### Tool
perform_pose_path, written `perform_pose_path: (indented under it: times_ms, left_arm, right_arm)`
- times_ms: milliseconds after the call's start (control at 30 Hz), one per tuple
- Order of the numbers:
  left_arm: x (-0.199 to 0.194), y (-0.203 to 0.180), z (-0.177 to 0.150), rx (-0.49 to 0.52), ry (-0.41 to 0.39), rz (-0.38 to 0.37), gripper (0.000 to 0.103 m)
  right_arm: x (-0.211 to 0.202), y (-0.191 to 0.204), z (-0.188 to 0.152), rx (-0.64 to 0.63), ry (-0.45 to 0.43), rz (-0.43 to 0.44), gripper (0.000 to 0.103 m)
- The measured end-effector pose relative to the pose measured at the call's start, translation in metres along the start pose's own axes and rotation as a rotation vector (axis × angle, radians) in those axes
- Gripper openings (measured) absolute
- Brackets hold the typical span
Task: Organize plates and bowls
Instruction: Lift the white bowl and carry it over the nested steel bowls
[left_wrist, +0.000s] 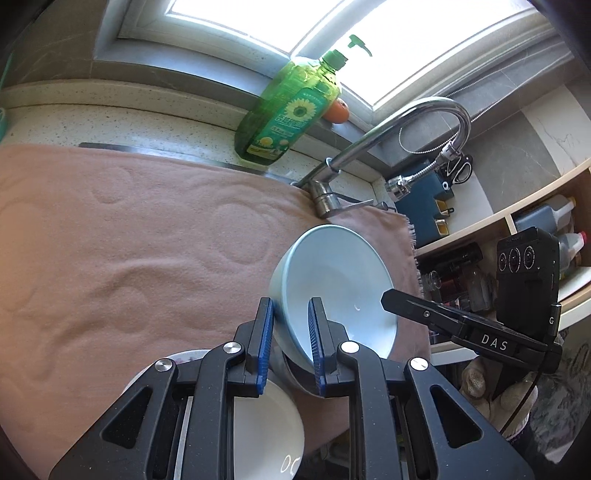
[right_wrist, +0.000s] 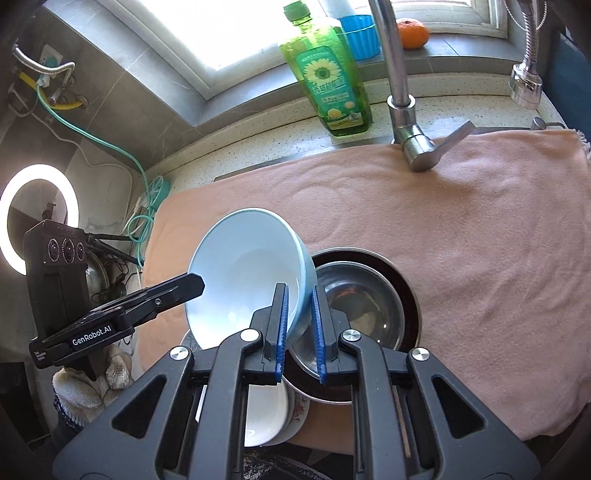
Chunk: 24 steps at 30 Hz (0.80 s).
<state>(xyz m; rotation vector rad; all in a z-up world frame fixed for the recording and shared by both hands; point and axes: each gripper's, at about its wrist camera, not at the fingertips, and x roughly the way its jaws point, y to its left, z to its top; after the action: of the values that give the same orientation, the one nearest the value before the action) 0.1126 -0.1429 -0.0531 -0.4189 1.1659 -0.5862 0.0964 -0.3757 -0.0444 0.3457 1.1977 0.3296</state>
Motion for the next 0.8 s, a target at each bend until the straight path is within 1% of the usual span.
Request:
perform_pose_path:
  times_ms: [300, 800]
  left_arm:
    - [0.033, -0.028, -0.007, 0.049, 0.067, 0.000, 0.017]
    - [0.060, -0.038, -0.018, 0.095, 0.136, 0.048, 0.017]
  right_arm:
    - [-0.006, -0.036, -0.017, 0.064, 0.001, -0.019, 0.013]
    - [0.010, -0.058, -0.035, 0.096, 0.042, -0.050, 0.013]
